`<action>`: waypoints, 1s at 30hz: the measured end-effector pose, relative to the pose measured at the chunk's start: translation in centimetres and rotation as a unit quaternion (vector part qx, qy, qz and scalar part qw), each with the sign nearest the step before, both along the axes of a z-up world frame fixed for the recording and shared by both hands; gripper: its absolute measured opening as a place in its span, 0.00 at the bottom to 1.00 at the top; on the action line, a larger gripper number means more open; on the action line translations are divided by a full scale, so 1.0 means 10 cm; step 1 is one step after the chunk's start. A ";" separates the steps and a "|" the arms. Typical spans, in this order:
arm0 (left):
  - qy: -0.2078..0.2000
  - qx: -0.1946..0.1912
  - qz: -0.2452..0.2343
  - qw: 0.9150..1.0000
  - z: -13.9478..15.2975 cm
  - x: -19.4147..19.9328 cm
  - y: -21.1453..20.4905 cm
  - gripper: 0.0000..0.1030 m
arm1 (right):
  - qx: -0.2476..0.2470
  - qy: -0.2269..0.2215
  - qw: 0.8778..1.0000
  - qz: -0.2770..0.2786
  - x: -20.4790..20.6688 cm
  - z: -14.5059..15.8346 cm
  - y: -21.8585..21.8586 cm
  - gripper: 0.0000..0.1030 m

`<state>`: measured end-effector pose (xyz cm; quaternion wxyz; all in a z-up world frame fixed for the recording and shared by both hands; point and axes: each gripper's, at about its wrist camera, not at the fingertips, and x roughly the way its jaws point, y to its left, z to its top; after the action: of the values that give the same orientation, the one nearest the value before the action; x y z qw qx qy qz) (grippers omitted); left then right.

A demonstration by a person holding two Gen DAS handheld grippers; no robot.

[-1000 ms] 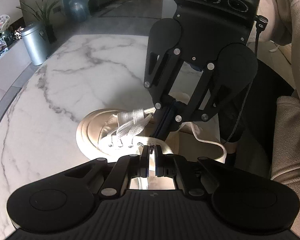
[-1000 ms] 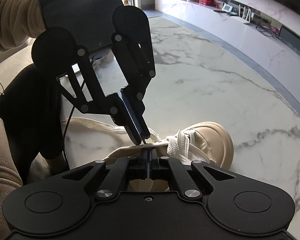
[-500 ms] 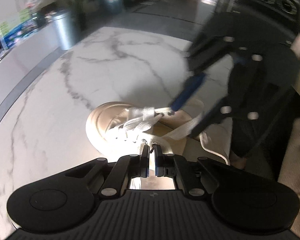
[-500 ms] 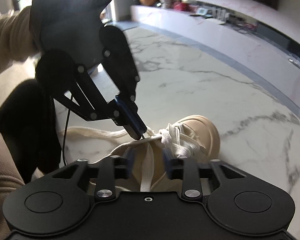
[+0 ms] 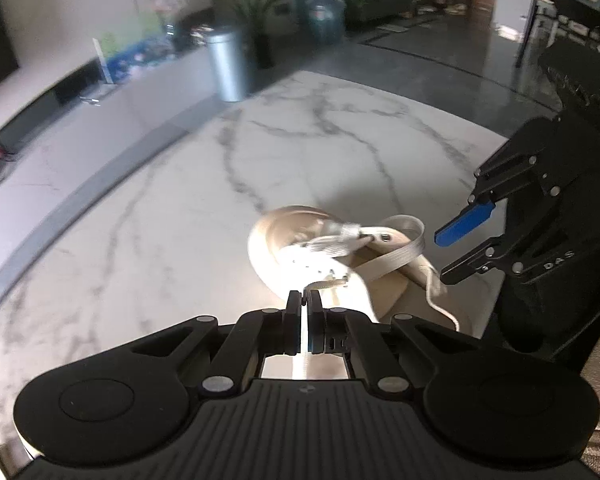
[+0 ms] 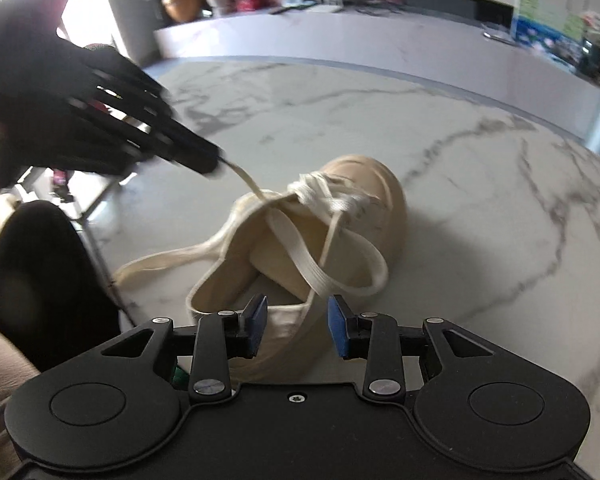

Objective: Lace up shoes with both hands

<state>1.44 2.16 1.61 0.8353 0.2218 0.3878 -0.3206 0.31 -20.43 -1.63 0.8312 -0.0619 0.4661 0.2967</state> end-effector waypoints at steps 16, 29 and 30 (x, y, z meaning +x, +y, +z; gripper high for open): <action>-0.057 0.019 0.050 0.997 0.40 -0.61 0.10 0.01 | 0.011 -0.008 0.998 -0.057 0.17 -0.16 0.08 0.05; -0.091 0.011 0.067 0.994 0.60 -0.97 0.18 0.00 | -0.021 -0.020 0.997 -0.066 0.05 -0.13 0.17 0.04; -0.094 0.009 0.069 0.993 0.62 -0.99 0.19 0.00 | -0.022 -0.020 0.997 -0.066 0.04 -0.13 0.18 0.04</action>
<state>-8.48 4.06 7.83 0.8861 0.2311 0.3249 -0.2365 0.75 -18.66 -2.95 0.8567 -0.0555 0.4586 0.2294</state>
